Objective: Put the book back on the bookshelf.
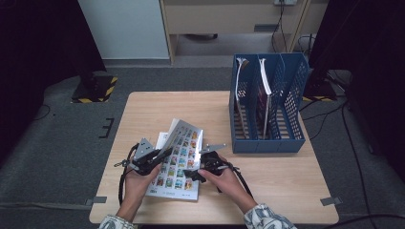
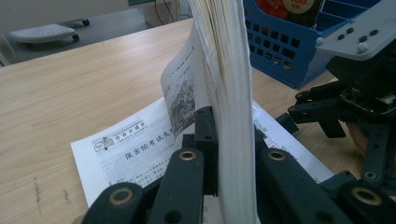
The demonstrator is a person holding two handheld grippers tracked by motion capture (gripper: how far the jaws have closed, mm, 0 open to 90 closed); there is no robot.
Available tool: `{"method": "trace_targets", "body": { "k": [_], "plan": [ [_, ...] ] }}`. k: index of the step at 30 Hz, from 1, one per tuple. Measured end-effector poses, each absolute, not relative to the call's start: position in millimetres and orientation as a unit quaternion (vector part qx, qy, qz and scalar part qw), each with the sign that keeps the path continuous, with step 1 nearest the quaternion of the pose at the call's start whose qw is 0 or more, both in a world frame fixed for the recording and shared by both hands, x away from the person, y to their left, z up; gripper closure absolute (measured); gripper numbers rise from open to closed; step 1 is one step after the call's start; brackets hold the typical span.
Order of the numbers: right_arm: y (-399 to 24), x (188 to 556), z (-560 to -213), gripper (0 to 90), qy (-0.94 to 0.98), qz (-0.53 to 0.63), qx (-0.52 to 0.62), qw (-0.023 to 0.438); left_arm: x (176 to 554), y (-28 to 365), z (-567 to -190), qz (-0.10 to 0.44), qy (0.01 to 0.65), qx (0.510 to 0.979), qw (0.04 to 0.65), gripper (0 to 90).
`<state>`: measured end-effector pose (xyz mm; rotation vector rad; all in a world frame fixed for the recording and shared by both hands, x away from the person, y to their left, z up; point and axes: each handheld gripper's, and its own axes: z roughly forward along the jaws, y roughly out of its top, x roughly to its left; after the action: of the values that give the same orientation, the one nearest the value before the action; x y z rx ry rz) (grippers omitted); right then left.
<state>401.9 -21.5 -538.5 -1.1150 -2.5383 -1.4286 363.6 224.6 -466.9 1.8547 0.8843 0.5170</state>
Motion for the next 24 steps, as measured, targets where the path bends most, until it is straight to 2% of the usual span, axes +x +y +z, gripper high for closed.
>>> {"method": "trace_targets", "body": {
  "k": [10,14,16,18,19,24],
  "plan": [
    [-20,401,-539,5.6,-0.817,-0.455,-0.354,0.001,374,230,-481,0.205,0.405,0.763,0.461,81.0],
    [-20,401,-539,5.6,-0.818,-0.454,-0.354,-0.002,380,233,-489,0.21,0.419,0.771,0.431,76.5],
    [-20,401,-539,5.5,-0.818,-0.454,-0.354,-0.003,382,234,-492,0.234,0.435,0.764,0.414,66.7],
    [-20,401,-539,5.6,-0.818,-0.454,-0.354,-0.002,384,240,-493,0.244,0.469,0.743,0.41,45.1],
    [-20,401,-539,5.6,-0.817,-0.454,-0.355,-0.002,384,243,-493,0.249,0.477,0.733,0.416,40.3],
    [-20,401,-539,5.6,-0.817,-0.453,-0.355,-0.002,383,260,-491,0.265,0.492,0.719,0.413,35.5]
  ]
}}
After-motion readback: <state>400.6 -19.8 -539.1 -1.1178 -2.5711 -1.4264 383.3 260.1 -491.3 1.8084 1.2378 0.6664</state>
